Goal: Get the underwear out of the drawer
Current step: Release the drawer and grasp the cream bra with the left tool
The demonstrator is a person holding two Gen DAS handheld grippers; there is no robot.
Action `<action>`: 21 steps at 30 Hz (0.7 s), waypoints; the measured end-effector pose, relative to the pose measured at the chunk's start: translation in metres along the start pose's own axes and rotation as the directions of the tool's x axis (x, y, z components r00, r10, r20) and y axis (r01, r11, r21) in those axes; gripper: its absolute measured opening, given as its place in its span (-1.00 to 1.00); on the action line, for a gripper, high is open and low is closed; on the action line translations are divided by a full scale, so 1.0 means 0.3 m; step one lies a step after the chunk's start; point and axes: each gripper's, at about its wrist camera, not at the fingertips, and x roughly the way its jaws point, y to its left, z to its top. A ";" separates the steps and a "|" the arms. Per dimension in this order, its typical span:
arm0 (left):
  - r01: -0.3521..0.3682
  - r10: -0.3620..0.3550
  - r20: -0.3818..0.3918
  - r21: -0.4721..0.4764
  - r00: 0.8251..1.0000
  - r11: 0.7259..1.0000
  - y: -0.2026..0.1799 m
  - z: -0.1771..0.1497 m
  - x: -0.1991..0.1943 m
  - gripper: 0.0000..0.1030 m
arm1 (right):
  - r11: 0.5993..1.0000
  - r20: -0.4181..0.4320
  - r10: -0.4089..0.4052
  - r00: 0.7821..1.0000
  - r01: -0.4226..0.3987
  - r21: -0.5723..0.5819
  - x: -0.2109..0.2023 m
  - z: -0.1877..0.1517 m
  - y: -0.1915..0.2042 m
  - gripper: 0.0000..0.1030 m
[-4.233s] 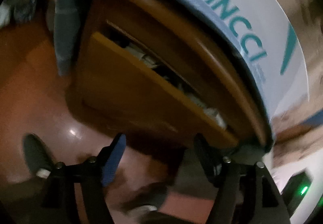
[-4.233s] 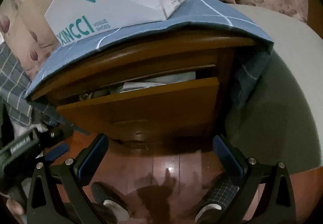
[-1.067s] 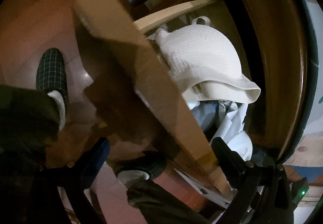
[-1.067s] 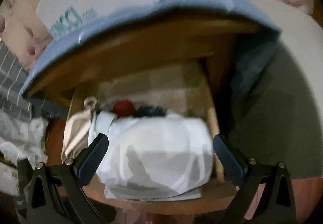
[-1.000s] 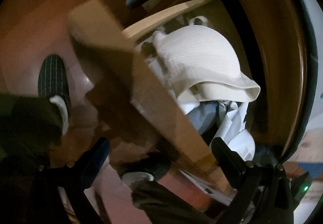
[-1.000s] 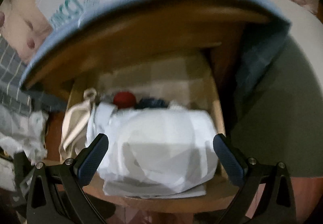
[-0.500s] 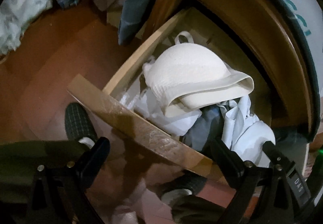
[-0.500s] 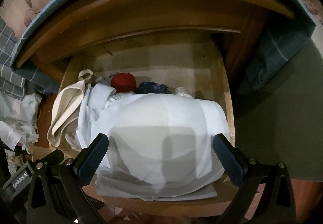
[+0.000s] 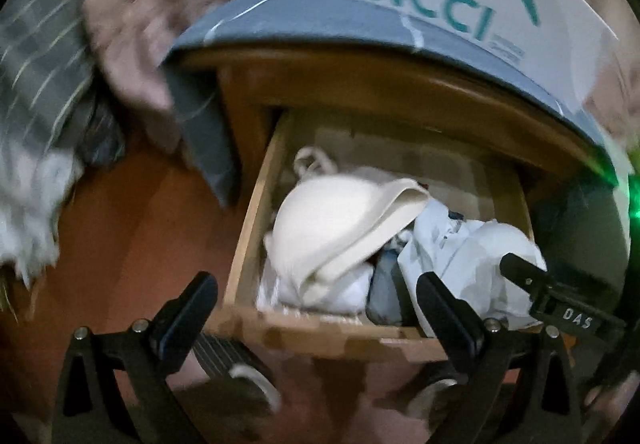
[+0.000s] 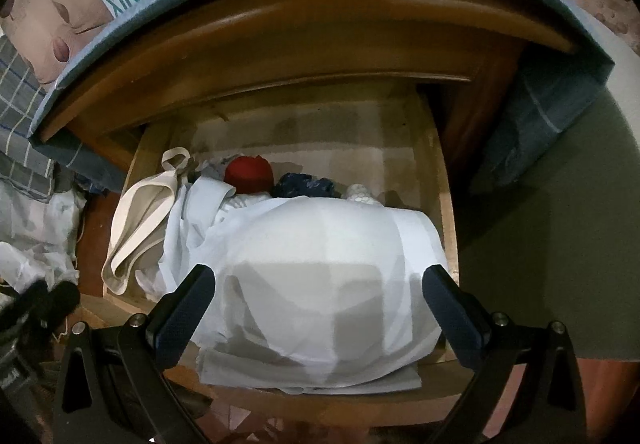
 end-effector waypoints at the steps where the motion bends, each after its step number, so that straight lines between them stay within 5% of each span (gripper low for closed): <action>1: 0.007 -0.007 -0.005 0.029 1.000 1.000 -0.001 0.012 0.015 0.98 | 1.000 0.001 0.000 1.000 0.000 0.006 -0.002 0.000 -0.005 1.00; 5: 0.112 -0.094 -0.111 0.170 0.989 0.979 -0.035 0.050 0.100 0.98 | 0.999 0.013 0.009 1.000 -0.009 0.038 -0.009 0.005 -0.026 1.00; 10: 0.065 -0.015 -0.163 0.304 0.987 0.950 -0.076 0.051 0.196 0.98 | 0.999 0.016 0.008 1.000 -0.009 0.043 -0.013 0.006 -0.029 1.00; 21: 0.017 0.048 -0.218 0.285 0.975 0.958 -0.047 0.106 0.370 0.98 | 0.999 0.004 0.015 1.000 -0.015 0.033 0.002 0.004 -0.024 1.00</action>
